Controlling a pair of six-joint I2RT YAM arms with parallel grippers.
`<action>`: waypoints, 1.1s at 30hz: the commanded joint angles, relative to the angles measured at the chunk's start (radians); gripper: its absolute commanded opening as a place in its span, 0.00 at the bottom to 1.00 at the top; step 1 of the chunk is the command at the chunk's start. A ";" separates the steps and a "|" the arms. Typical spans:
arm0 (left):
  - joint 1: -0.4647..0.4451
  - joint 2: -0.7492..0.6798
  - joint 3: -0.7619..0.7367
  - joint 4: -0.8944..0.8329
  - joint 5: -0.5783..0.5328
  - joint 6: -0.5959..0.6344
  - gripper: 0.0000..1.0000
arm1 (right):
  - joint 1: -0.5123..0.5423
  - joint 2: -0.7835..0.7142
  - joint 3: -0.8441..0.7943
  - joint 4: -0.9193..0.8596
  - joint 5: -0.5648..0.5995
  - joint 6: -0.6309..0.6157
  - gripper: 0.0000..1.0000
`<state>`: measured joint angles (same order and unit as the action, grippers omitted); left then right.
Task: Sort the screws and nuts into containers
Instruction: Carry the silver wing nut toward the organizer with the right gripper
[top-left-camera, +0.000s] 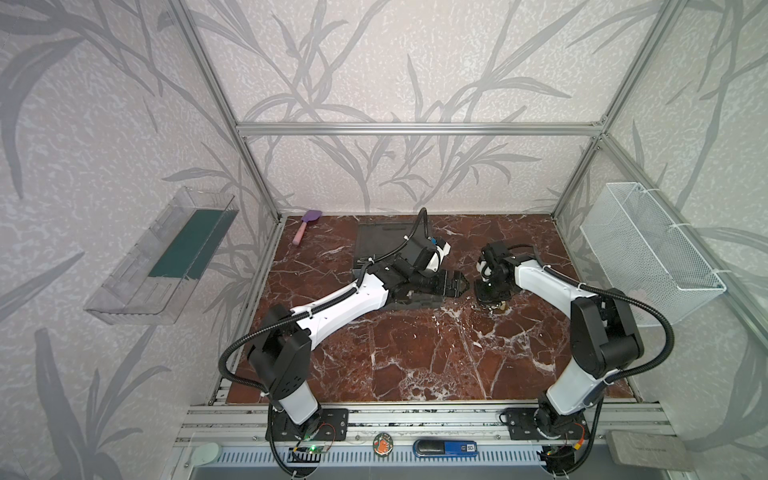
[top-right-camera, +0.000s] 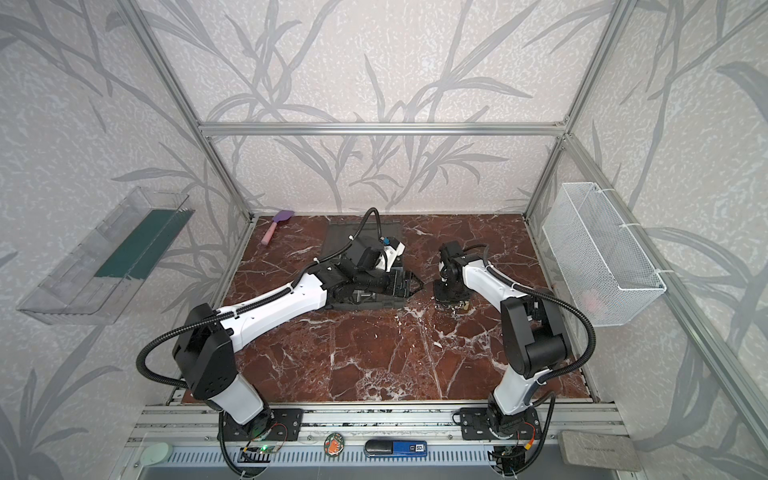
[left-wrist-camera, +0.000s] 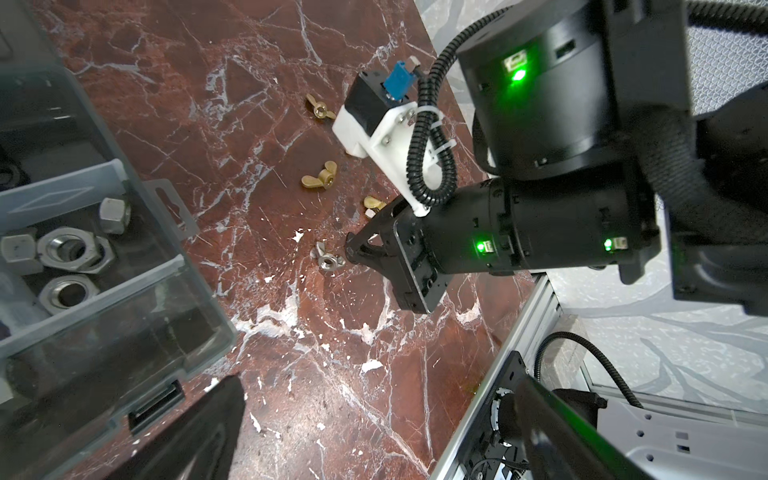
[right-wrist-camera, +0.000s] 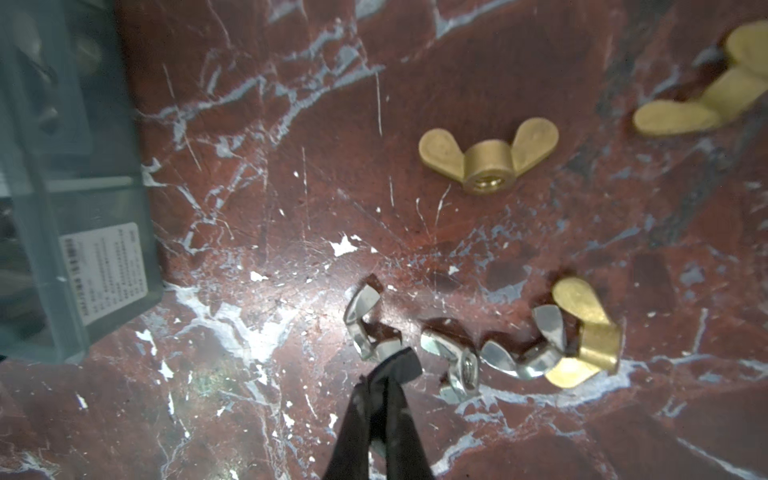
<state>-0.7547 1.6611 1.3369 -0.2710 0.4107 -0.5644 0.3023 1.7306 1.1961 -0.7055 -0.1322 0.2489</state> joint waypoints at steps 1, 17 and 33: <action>0.028 -0.050 -0.002 -0.010 -0.016 0.015 1.00 | 0.012 0.033 0.086 -0.027 -0.031 0.011 0.00; 0.239 -0.155 -0.079 -0.052 0.014 0.010 0.99 | 0.131 0.375 0.675 -0.079 -0.101 0.034 0.00; 0.332 -0.252 -0.166 -0.063 0.014 0.013 0.99 | 0.182 0.663 1.004 -0.196 -0.102 0.043 0.08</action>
<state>-0.4339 1.4391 1.1831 -0.3283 0.4202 -0.5674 0.4873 2.3741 2.1612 -0.8555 -0.2291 0.2848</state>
